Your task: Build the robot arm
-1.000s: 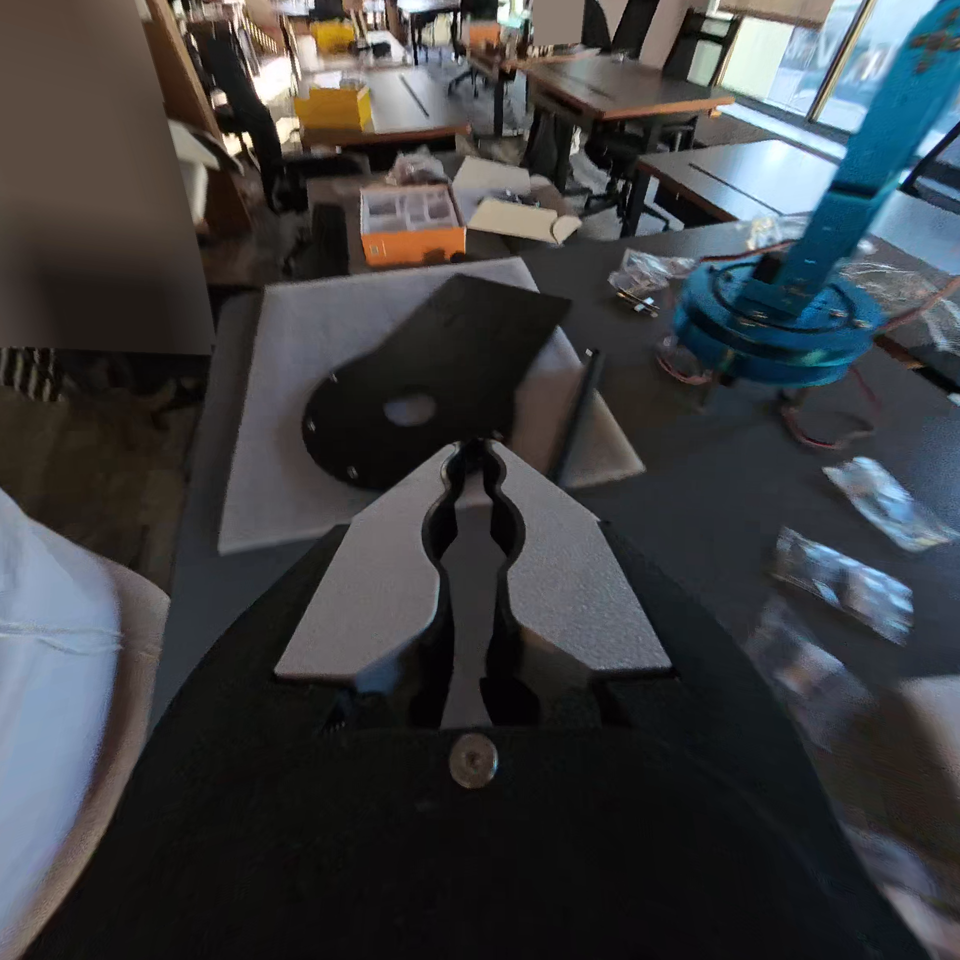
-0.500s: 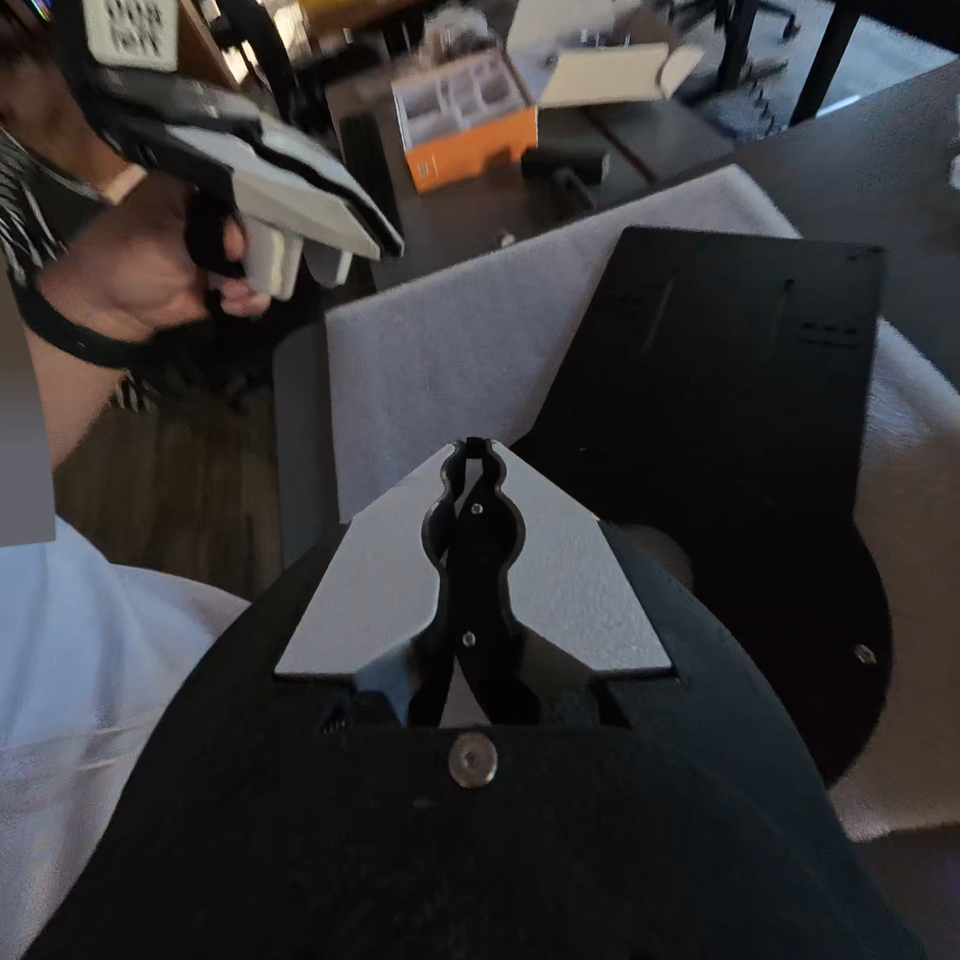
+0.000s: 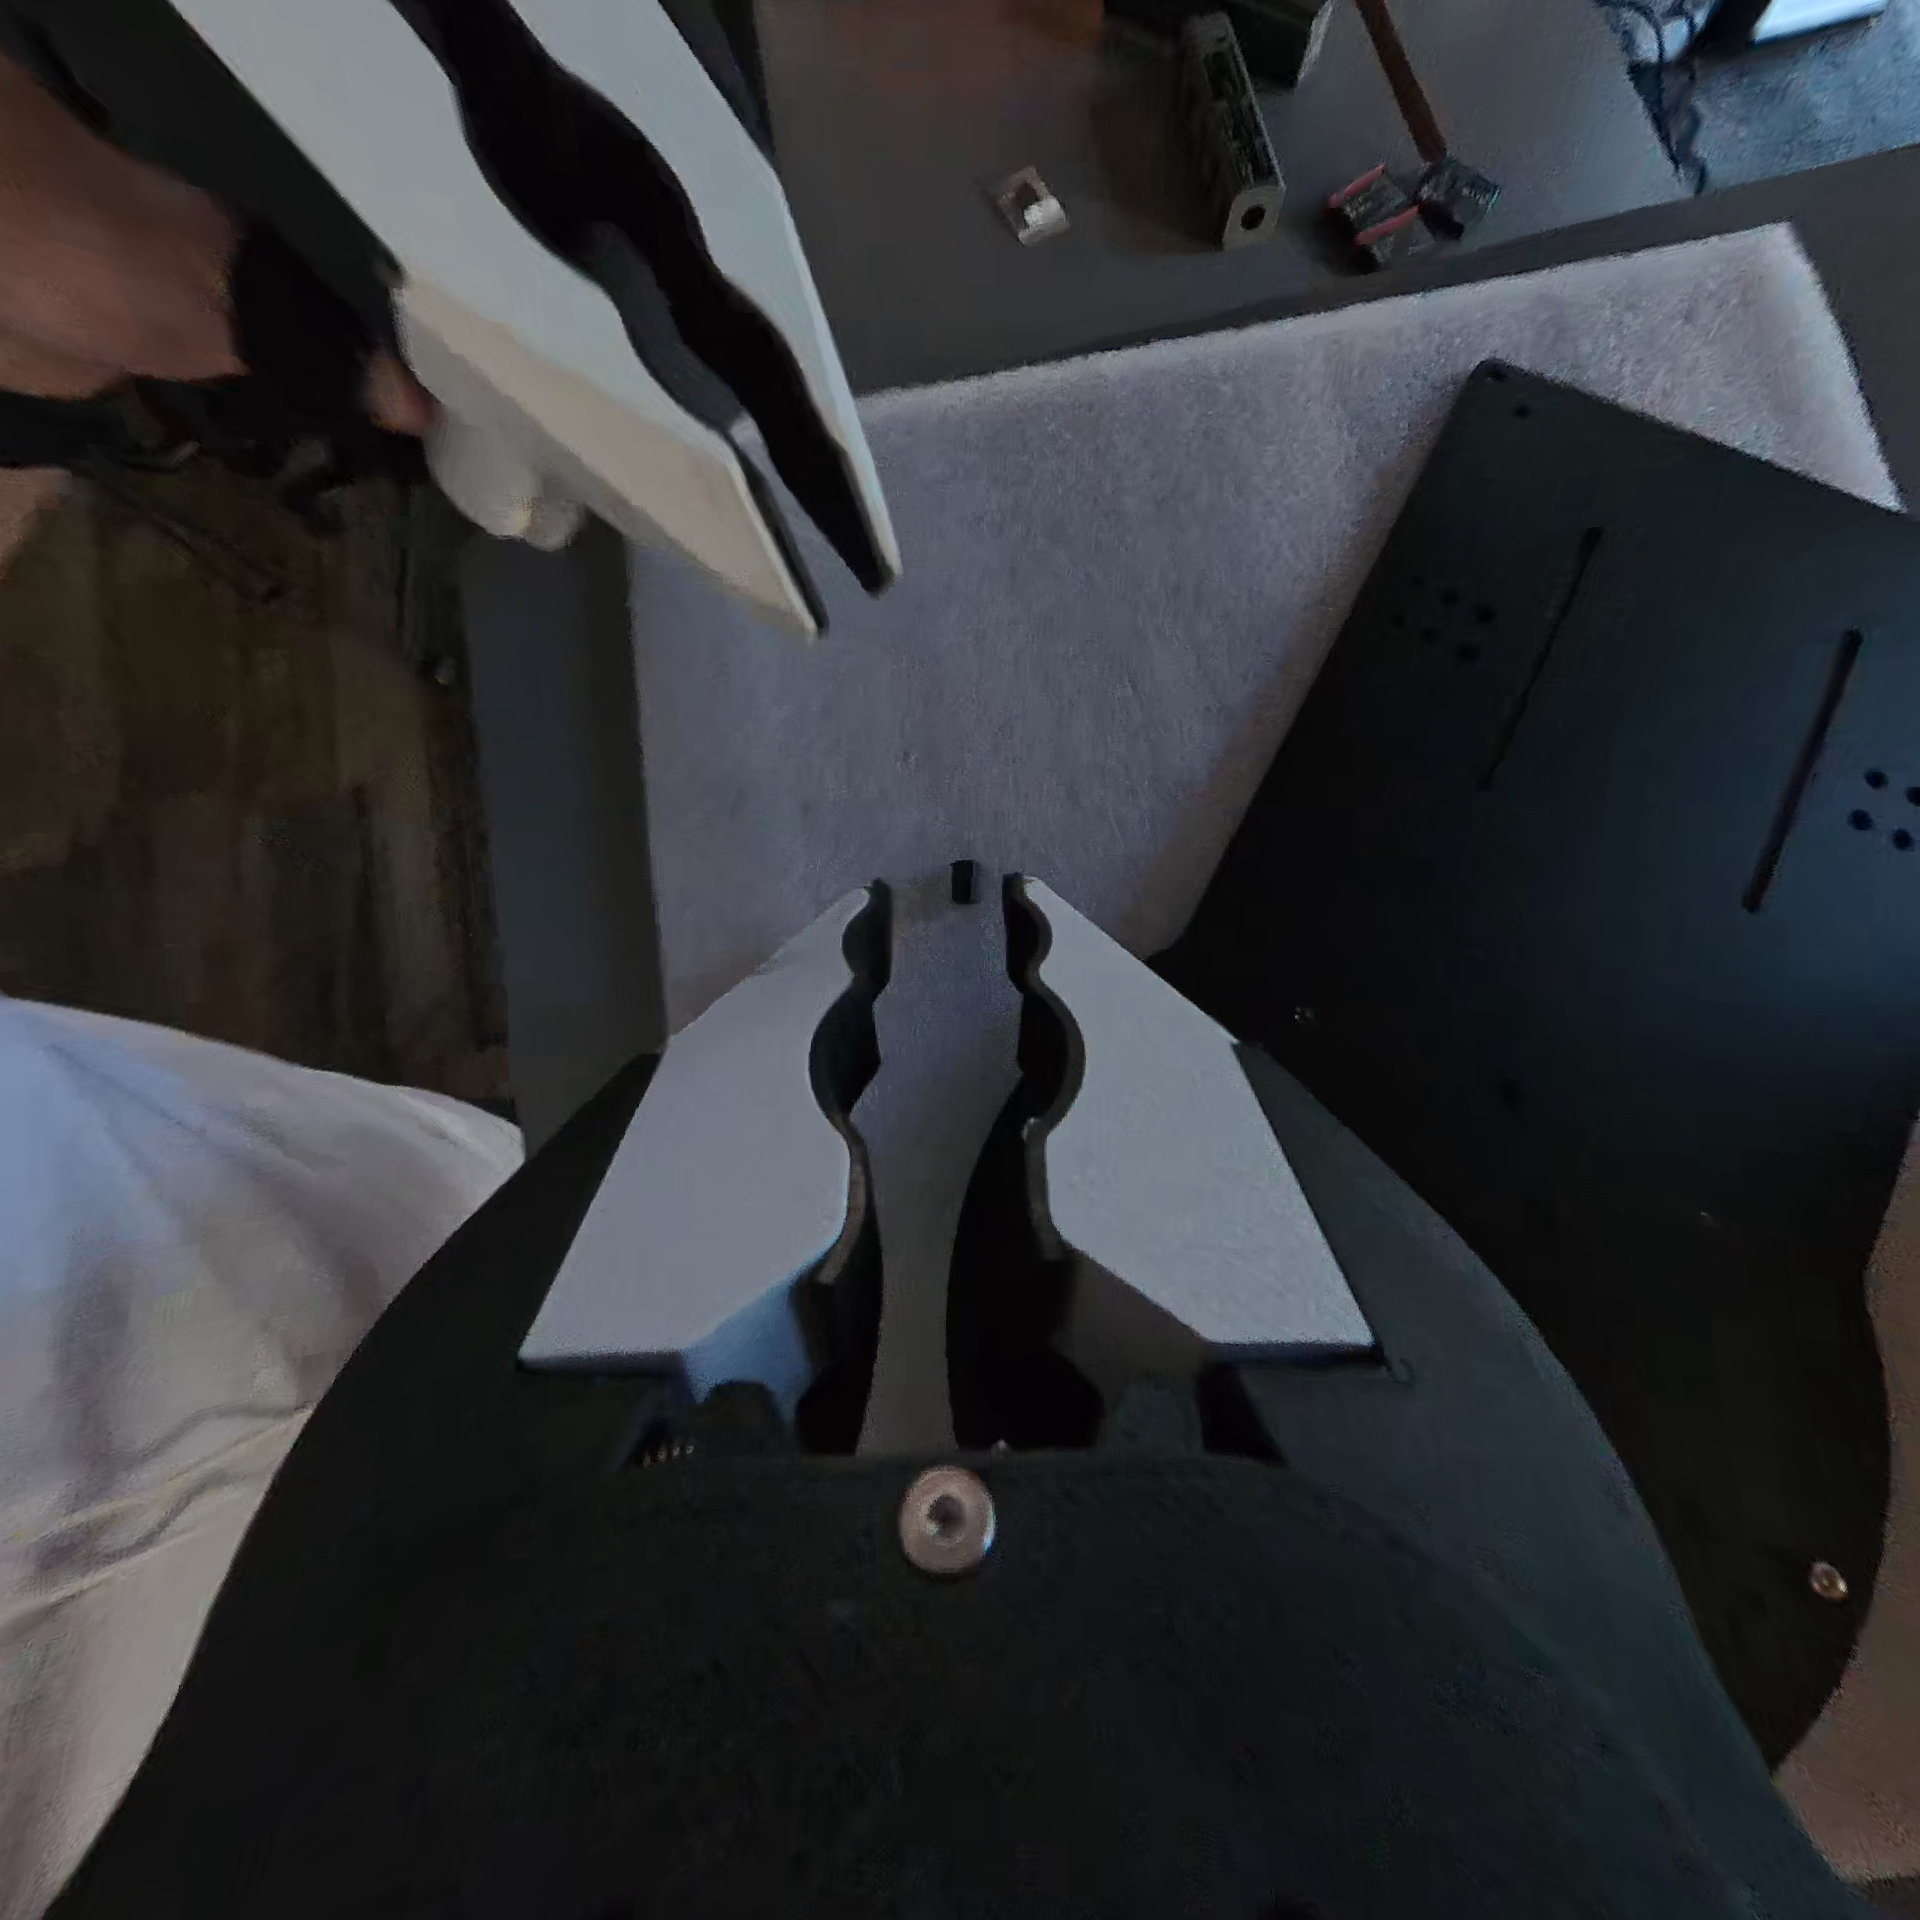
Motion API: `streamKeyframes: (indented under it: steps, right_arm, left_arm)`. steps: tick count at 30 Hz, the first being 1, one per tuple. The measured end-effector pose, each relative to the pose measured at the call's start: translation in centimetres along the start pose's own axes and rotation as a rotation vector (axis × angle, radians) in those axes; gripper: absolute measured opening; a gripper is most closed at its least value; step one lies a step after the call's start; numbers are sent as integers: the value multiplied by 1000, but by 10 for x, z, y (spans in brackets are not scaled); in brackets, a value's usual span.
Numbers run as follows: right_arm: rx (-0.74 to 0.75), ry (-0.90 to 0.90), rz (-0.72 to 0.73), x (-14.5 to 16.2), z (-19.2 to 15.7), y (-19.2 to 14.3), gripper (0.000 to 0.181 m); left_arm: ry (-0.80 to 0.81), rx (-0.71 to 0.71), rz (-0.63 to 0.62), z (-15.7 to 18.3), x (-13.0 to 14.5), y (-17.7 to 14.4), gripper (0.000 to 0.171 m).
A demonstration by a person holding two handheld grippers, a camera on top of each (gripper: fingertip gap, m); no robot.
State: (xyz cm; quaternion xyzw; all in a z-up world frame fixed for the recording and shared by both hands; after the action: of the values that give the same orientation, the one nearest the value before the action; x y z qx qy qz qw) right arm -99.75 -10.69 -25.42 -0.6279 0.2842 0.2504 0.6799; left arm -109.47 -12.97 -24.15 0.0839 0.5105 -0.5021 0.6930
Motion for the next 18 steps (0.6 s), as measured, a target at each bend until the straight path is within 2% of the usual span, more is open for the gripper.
streamKeyframes:
  steps: [3,6,10,13,18]
  right_arm:
    - [24,-44,77,4,-2,-24,20]
    - [84,-105,136,19,-5,-44,20]
    - [107,-94,137,38,-6,-51,20]
    - [99,-121,181,39,-10,-57,20]
    - [80,-150,189,53,-21,-67,20]
  left_arm:
    - [148,0,-81,15,1,14,15]
    - [377,-103,-162,14,4,29,11]
    - [666,-135,-335,9,5,40,10]
    - [735,-100,-479,10,0,45,15]
    - [730,-22,-686,22,-4,54,17]
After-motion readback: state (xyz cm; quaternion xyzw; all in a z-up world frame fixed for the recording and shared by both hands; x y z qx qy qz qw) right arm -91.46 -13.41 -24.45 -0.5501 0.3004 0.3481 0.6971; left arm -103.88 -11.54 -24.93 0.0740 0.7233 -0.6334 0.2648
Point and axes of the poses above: each gripper's, where its closed fingertips meet, y out along the fingers, x out of its underside, z = x × y across the jaws, the point moved 4 cm from there along -y, back along the fingers, and after that the axes turned 9 degrees about -y, right-handed, at the moved point
